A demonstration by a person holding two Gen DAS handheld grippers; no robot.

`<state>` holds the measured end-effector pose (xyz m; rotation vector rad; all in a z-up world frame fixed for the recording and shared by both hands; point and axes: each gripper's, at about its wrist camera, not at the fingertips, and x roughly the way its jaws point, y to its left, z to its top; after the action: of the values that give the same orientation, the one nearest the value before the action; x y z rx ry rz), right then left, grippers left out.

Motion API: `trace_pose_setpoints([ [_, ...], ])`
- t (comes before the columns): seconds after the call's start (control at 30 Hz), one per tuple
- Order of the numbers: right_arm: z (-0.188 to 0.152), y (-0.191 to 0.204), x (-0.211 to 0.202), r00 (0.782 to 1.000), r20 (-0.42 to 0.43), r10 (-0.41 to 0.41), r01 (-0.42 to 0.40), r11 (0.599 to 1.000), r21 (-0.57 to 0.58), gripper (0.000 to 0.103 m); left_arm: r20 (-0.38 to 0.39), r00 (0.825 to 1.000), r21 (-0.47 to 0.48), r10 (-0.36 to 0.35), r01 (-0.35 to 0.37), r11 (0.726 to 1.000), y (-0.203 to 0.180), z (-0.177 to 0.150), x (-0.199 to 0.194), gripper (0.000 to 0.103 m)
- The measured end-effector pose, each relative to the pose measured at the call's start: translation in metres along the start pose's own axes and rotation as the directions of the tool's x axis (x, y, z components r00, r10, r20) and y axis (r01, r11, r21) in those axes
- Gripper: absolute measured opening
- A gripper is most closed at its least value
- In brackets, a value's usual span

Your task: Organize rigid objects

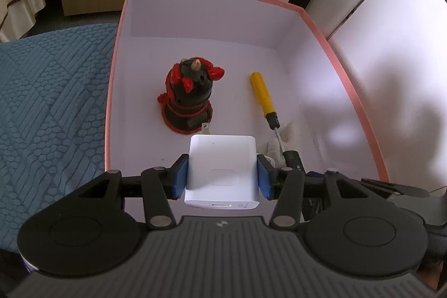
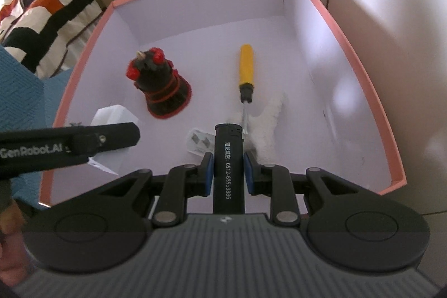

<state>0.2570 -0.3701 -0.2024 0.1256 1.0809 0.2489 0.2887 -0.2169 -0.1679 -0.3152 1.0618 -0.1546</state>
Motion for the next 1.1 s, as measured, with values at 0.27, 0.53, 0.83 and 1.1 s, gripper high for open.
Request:
trace_pose_setpoints([
  [0.27,0.003,0.001,0.006,1.000,-0.022,0.000,0.001,1.000,0.004,0.027,-0.016,1.000,-0.025,-0.023,0.022,0.999,0.003,-0.002,0.008,0.056],
  [0.53,0.005,0.001,0.007,0.999,-0.031,-0.008,0.009,0.999,0.030,0.028,-0.016,0.997,-0.020,-0.071,0.070,0.997,0.001,-0.002,0.006,0.068],
  [0.83,0.010,0.003,-0.010,1.000,-0.007,-0.008,0.009,0.999,0.051,0.040,0.042,0.997,-0.007,-0.065,0.066,0.998,-0.001,0.001,-0.024,0.070],
  [1.1,0.021,0.022,-0.053,0.995,0.096,0.005,-0.005,1.000,0.005,0.040,0.154,0.986,0.027,-0.069,0.066,0.997,-0.004,0.010,-0.084,0.070],
])
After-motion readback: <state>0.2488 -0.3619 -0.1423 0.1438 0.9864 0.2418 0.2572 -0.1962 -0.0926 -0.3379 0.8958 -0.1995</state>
